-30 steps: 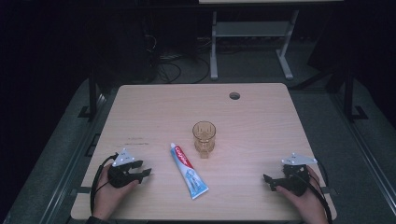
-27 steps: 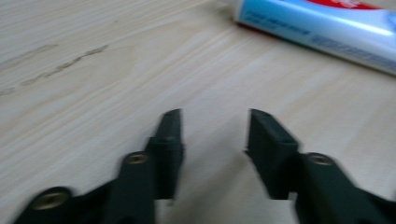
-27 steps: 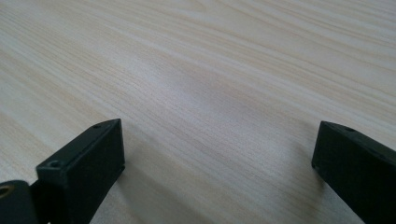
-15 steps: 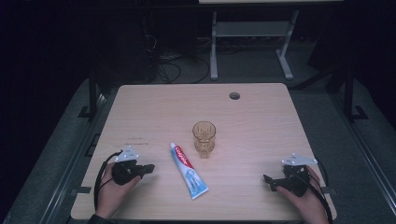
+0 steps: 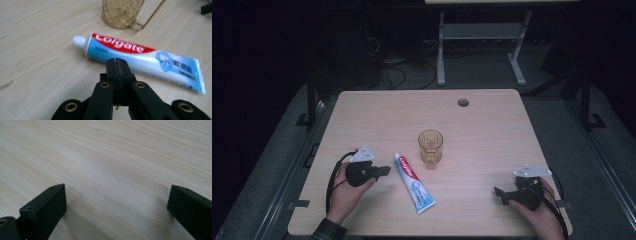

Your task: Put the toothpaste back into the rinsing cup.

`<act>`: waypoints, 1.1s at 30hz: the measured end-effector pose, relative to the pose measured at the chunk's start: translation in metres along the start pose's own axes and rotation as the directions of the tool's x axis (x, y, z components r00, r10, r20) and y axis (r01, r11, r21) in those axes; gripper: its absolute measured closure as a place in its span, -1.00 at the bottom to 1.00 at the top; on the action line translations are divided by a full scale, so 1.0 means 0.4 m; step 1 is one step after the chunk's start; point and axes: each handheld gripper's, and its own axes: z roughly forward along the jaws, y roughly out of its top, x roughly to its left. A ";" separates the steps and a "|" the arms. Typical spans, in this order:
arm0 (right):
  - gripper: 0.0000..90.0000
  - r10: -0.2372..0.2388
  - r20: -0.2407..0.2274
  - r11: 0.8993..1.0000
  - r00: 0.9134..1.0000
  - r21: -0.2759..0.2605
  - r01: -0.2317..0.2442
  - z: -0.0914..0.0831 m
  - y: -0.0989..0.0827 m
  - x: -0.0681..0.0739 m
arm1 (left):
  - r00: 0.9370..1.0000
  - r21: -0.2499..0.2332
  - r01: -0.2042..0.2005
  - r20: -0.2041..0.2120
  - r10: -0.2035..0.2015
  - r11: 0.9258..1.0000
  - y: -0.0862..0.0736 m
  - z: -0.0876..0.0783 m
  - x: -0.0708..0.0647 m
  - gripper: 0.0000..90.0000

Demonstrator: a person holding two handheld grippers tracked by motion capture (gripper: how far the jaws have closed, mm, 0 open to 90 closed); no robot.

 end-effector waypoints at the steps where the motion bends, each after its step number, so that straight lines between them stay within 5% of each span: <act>1: -0.96 0.000 0.000 1.000 1.000 0.000 0.000 0.000 0.000 0.000 | 1.000 0.000 -0.002 0.002 0.002 1.000 0.008 0.006 0.000 1.00; 22: -0.96 0.000 0.000 1.000 1.000 0.000 0.000 0.000 0.000 0.000 | 0.998 0.020 -0.057 0.006 0.057 0.998 0.110 0.124 0.027 1.00; 33: -0.96 0.000 0.000 1.000 1.000 0.000 0.000 0.000 0.000 0.000 | 0.999 0.031 -0.042 -0.017 0.042 0.999 0.133 0.173 0.068 1.00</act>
